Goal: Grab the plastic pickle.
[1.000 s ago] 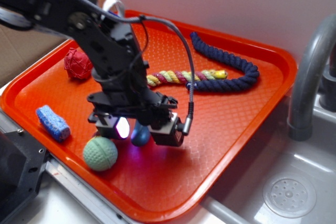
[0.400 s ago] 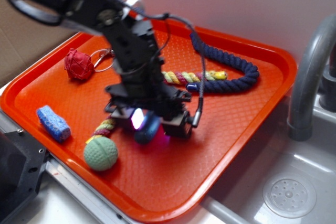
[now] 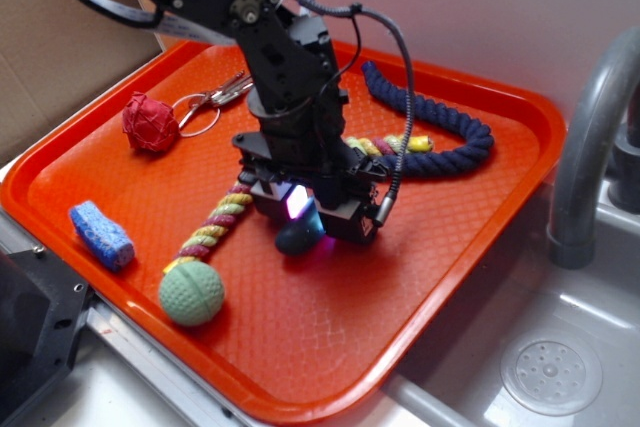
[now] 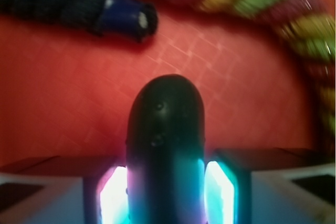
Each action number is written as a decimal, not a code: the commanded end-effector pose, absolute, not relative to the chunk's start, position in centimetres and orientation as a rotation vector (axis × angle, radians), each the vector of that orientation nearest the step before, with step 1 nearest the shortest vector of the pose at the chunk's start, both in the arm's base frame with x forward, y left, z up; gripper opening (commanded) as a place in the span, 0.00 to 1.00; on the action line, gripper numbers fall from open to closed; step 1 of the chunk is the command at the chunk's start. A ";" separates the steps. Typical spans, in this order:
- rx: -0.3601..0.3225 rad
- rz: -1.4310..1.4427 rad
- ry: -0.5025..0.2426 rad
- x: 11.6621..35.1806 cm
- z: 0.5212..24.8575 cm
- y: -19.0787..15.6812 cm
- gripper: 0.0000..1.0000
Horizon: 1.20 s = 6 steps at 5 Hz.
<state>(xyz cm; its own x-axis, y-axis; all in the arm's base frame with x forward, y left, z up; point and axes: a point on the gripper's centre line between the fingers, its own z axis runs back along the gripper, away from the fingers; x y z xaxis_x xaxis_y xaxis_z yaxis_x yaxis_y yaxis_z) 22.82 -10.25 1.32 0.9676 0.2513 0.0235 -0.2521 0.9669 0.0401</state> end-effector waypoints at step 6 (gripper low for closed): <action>-0.081 0.112 -0.178 25.5 19.8 0.8 0.00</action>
<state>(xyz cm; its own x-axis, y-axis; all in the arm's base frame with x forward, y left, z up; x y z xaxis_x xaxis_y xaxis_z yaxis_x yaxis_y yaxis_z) 24.44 -0.63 18.19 0.9848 0.1211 0.1243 -0.1110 0.9902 -0.0853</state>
